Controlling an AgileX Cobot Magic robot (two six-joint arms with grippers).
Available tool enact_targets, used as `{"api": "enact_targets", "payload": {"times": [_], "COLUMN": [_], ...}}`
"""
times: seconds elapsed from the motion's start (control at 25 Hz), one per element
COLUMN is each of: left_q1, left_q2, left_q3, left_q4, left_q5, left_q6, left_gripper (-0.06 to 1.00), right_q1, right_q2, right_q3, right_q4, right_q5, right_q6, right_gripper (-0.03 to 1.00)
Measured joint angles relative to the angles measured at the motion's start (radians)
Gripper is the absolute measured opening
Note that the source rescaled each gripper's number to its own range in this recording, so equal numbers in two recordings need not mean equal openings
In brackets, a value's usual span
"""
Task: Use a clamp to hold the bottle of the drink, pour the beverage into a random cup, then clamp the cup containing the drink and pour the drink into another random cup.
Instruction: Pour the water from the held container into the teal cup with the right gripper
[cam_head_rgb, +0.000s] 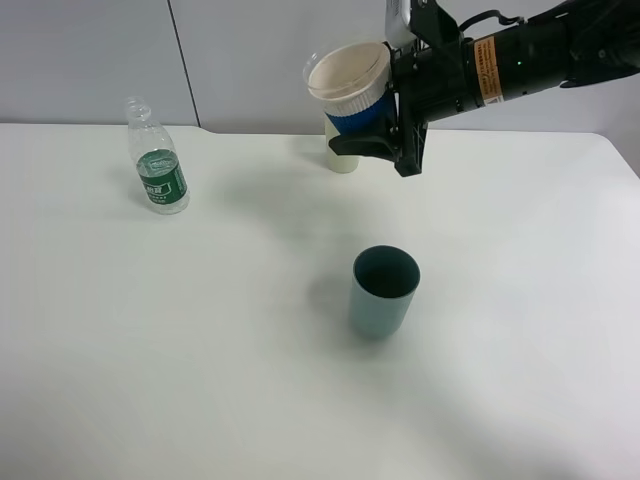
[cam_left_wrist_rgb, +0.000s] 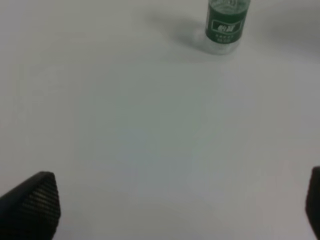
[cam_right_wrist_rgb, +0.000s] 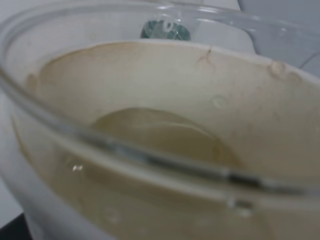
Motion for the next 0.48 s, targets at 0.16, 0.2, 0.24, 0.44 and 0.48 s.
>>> {"api": "enact_targets", "payload": {"times": [0.16,0.2,0.24,0.44,0.48], "left_q1": [0.000,0.000,0.000,0.000,0.000], "left_q2": [0.000,0.000,0.000,0.000,0.000], "left_q3": [0.000,0.000,0.000,0.000,0.000], "left_q4": [0.000,0.000,0.000,0.000,0.000], "left_q5": [0.000,0.000,0.000,0.000,0.000], "left_q6": [0.000,0.000,0.000,0.000,0.000], "left_gripper": [1.00,1.00,1.00,1.00,1.00], "right_q1": [-0.029,-0.038,-0.044,-0.056,-0.056], "right_q2": [0.000,0.000,0.000,0.000,0.000], "right_q3": [0.000,0.000,0.000,0.000,0.000], "right_q4": [0.001,0.001,0.001,0.009,0.023], "right_q5": [0.002,0.002,0.002,0.005,0.005], "right_q6": [-0.055,-0.058,-0.062,-0.074,-0.082], "right_gripper": [0.02,0.02,0.02,0.02,0.02]}}
